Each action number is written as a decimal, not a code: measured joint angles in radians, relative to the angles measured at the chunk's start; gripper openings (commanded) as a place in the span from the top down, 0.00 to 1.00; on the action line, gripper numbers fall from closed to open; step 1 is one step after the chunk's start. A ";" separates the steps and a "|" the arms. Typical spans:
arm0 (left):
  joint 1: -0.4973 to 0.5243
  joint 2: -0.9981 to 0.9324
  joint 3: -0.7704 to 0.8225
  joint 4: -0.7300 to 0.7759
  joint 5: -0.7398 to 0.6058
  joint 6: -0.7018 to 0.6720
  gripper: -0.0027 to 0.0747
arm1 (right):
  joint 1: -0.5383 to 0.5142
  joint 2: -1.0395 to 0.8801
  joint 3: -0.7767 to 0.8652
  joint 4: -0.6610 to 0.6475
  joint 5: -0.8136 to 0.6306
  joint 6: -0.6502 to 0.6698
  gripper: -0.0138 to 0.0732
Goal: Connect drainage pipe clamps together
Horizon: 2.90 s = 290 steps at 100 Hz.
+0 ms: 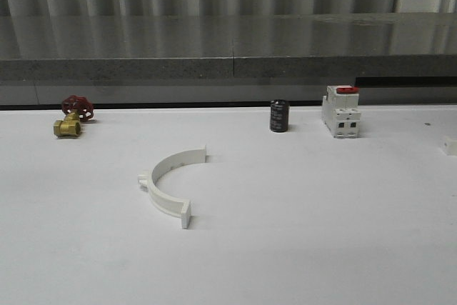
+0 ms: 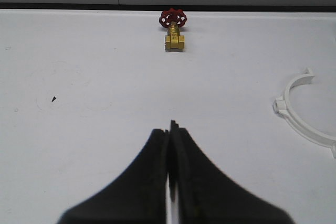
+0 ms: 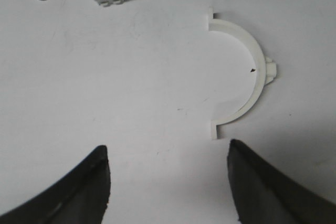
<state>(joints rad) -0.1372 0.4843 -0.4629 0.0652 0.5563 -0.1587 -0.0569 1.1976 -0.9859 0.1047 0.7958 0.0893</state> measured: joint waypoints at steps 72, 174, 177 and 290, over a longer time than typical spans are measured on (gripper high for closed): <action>0.000 0.000 0.000 0.000 0.000 0.000 0.99 | -0.202 0.583 -0.284 0.000 -0.019 -0.305 0.28; 0.000 0.000 0.000 0.000 0.000 0.000 0.99 | -0.202 0.764 -0.288 0.000 -0.041 -0.311 0.55; 0.000 0.000 0.000 0.000 0.000 0.000 0.99 | -0.202 0.764 -0.288 0.000 -0.039 -0.311 0.60; 0.000 0.000 0.000 0.000 0.000 0.000 0.99 | 0.065 0.661 -0.363 -0.008 0.058 -0.041 0.80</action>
<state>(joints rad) -0.1372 0.4843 -0.4629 0.0652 0.5563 -0.1587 0.0077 1.8589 -1.3487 0.0963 0.8538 0.0483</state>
